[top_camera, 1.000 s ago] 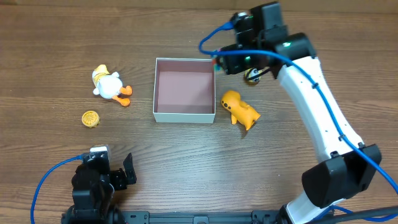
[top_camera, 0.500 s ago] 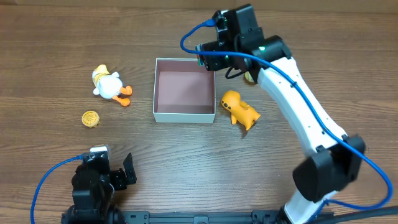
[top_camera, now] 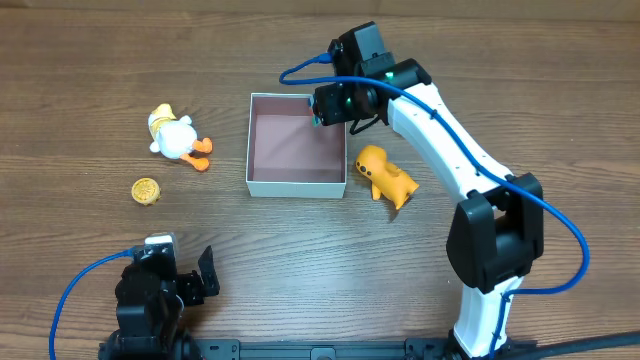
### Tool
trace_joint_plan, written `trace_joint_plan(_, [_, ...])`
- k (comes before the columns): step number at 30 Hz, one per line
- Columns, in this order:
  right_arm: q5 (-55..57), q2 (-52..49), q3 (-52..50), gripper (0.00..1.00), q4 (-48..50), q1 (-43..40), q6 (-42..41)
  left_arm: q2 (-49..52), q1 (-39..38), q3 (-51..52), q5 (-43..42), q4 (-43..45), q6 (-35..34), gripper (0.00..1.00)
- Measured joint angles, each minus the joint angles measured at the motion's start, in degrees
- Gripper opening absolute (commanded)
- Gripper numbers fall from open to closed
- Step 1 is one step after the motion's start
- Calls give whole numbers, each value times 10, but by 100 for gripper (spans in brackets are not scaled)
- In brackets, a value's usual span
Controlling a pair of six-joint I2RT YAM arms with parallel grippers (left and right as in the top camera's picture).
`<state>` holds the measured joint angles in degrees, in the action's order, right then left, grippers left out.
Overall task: Pack container
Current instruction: 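Lift the cube and carry it over the box with the right gripper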
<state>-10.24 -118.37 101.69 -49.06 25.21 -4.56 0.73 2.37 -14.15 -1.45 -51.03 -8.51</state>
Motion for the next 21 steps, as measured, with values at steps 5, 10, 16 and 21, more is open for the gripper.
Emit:
trace_joint_plan(5, [1,-27,0,33,3,23,-8,0,0,0,0,0,0,100])
trace_joint_plan(10, [12,-28,0,30,8,29,-24,0,0,0,0,0,0,100])
trace_joint_plan(16, [24,-55,0,30,13,29,-40,0,0,0,0,0,0,100])
trace_joint_plan(21, [52,-55,0,31,19,29,-49,0,0,0,0,0,0,100])
